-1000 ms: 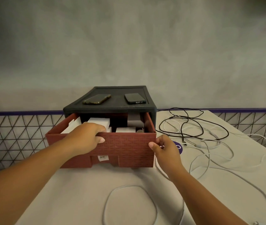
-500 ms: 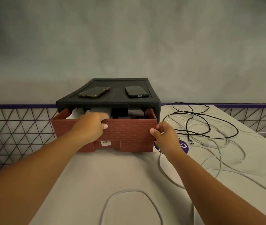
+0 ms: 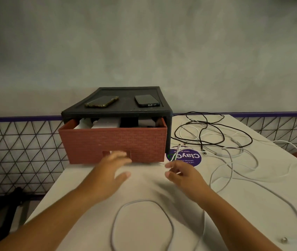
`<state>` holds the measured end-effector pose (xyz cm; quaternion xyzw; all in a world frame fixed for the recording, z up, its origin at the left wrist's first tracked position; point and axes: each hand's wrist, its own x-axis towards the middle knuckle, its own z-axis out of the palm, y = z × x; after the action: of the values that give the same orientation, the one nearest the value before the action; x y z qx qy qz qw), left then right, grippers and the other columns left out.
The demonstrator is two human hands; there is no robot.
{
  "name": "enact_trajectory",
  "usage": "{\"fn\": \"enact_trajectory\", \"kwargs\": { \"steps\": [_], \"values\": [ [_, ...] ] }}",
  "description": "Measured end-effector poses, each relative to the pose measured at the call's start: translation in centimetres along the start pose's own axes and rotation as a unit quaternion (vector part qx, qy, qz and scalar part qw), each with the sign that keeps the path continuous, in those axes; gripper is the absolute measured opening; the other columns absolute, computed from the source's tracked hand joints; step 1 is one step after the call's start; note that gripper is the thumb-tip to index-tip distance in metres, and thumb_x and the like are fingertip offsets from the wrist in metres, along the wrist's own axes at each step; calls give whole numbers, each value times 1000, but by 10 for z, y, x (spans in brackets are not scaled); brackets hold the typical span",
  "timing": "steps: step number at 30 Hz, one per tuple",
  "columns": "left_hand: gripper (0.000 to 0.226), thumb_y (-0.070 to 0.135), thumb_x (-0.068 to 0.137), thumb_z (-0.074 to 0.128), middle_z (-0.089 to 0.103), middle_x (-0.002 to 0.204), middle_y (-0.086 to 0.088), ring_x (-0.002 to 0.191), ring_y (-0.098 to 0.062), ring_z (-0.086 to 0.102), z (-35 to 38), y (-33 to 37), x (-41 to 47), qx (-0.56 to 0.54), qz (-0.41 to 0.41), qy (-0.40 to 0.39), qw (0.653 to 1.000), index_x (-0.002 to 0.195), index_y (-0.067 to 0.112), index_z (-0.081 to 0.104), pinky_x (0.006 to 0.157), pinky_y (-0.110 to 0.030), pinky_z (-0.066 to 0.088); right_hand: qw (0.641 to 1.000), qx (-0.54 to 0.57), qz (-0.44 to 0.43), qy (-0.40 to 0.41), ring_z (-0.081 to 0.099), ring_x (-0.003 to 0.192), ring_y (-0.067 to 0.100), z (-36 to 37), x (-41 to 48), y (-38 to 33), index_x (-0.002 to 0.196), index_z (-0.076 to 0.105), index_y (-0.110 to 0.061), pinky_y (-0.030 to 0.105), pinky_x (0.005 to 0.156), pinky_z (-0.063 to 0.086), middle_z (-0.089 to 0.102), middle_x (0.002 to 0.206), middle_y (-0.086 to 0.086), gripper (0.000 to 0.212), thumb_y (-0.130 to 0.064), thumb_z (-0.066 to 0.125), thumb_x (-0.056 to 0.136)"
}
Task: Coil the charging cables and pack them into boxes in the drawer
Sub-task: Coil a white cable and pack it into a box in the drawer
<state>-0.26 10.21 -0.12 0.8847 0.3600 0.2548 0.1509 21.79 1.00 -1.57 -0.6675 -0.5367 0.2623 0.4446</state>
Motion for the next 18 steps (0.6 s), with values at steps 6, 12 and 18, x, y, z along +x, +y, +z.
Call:
{"fn": "enact_trajectory", "kwargs": {
  "steps": [6,12,18],
  "values": [
    [9,45,86,56,39,120,31,115,16,38,36,8,-55,-54,-3,-133,990,91,52,52,102,-7,27,980,-152,-58,-112,56,90,-3,-29,-60,3,96,53,-45,10,80,43,61,95,-17,23,-31,67,83],
    [44,33,96,45,29,143,22,131,7,21,45,14,-81,8,-30,-121,992,139,22,43,103,-4,8,935,-280,-80,-205,47,107,-2,-47,-107,14,101,63,-41,6,88,33,47,113,-23,35,-34,76,69],
    [72,75,78,41,25,143,24,130,8,21,30,25,-89,-41,-86,-178,979,135,31,45,108,-11,12,948,-275,-133,-95,47,74,-5,-50,-121,21,73,56,-32,10,72,37,51,80,-18,18,-19,66,80]
  ]
}}
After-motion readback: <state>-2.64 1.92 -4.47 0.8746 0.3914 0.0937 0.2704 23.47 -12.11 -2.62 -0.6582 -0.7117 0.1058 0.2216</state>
